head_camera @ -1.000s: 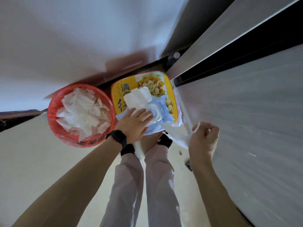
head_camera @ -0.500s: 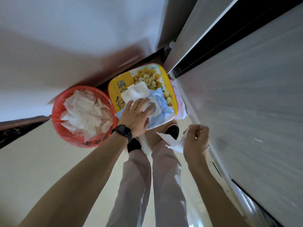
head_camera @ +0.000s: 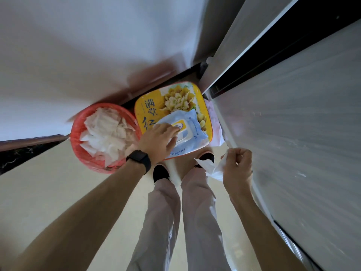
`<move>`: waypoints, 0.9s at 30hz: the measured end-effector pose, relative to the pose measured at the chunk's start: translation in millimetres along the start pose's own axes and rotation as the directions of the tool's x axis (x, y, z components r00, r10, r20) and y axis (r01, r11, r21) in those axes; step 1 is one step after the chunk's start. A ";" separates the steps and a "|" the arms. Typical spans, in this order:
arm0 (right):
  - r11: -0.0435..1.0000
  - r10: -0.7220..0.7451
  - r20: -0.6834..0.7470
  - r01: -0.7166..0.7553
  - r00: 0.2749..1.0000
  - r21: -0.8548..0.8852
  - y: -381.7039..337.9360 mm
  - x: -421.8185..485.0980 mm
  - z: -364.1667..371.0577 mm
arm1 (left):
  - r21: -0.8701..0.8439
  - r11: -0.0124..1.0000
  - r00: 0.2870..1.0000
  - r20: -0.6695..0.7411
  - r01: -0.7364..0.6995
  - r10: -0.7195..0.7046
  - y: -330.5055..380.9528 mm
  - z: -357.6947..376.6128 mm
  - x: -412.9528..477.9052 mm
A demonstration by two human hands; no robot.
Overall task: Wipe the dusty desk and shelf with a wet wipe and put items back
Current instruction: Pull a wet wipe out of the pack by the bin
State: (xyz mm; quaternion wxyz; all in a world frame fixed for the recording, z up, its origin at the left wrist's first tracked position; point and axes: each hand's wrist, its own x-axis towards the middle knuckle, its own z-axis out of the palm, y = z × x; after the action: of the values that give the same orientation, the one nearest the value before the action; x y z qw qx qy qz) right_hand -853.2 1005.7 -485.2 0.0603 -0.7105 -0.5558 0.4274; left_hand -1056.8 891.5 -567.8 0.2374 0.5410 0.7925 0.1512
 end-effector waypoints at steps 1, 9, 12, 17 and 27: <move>1.000 -0.009 0.007 0.009 1.000 -0.008 -0.5 0.8 -1.3 | 0.009 1.000 0.999 0.033 -0.007 0.007 3.3 7.5 -6.3; 0.995 -0.064 0.071 0.069 0.995 -0.066 0.3 11.3 -9.0 | 0.325 0.943 0.944 0.284 0.072 -0.170 27.0 44.1 -23.5; 0.993 -0.070 0.093 0.078 0.993 -0.090 3.9 13.3 -4.3 | 0.379 0.920 0.909 0.339 0.104 -0.242 34.7 47.3 -23.8; 0.985 -0.104 0.117 0.119 0.988 -0.129 -6.5 3.1 -8.5 | 0.356 0.912 0.777 0.508 0.203 -0.372 47.9 33.6 -17.6; 0.959 -0.239 0.189 0.262 0.952 -0.106 -91.4 -67.4 -76.4 | -0.584 0.626 0.835 0.503 0.517 -0.221 146.4 -124.9 -20.6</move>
State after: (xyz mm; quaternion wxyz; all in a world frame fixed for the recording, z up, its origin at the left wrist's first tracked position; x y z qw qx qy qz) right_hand -870.4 1013.0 -349.6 0.0190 -0.5964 -0.6711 0.4400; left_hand -1002.9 928.5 -385.6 0.6005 0.2496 0.7073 0.2771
